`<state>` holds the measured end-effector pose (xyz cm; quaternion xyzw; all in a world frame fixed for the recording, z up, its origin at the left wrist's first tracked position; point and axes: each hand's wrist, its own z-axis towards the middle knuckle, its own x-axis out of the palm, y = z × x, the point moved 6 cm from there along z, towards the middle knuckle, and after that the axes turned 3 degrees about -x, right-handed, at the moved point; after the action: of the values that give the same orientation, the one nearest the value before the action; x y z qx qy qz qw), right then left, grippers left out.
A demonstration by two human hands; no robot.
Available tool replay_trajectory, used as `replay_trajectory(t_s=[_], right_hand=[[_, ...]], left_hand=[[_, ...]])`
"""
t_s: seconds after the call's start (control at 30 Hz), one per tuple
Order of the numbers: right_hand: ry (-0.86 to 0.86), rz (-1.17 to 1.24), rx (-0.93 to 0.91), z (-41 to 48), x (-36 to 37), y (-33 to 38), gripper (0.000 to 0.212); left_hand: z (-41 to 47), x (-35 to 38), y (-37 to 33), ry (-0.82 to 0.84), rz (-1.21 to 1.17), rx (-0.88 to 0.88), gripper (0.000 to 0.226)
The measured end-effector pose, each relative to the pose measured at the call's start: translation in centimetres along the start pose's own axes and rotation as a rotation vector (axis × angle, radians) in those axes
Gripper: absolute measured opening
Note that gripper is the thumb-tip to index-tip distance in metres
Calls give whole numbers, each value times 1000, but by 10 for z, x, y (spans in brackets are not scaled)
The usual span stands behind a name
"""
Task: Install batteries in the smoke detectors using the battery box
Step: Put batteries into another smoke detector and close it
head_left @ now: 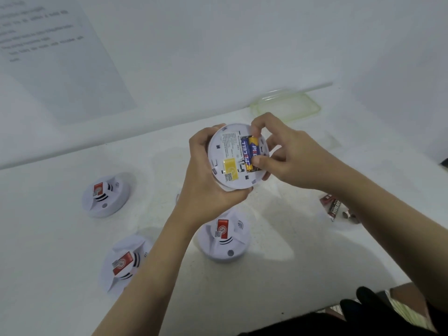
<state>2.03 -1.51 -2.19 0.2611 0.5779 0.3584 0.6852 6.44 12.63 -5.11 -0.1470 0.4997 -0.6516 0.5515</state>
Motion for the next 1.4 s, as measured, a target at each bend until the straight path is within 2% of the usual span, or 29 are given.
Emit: replay_trajectory(t_s=[0.2,0.3,0.43,0.73,0.8,0.97,1.13,1.3,1.37,1.4], right_hand=[[20,-79,-1,-15,-13,-19,19],[-36,-14,-13,-21,-21,-27,27],[-121,9,-30,-27,-39,-40,47],[-501,-178,-139,-55,-92,-65,18],[-532,-134,-126,-63,-98,-72,10],[-589,112,-49,-84,-111,-89,12],[-433,-8,39,-101,-117,-108,12],[-143,-228,107,-107,-106,-128,9],[-87,-307,98,-105,-101,-132,5],[-91,-338,77,-103,-101,-130,12]], left_hand=[[10,25,1,-18,-34,-23,95],[18,35,-4,-21,-34,-4,95],[24,55,-7,-2,-41,3,95],[31,109,-11,56,-45,-16,98],[30,120,-8,78,-24,-27,99],[27,138,-3,86,-47,-43,96],[24,140,4,25,-88,-78,92],[23,143,5,19,-98,-93,89],[23,144,4,27,-108,-97,90],[23,145,3,32,-111,-96,90]])
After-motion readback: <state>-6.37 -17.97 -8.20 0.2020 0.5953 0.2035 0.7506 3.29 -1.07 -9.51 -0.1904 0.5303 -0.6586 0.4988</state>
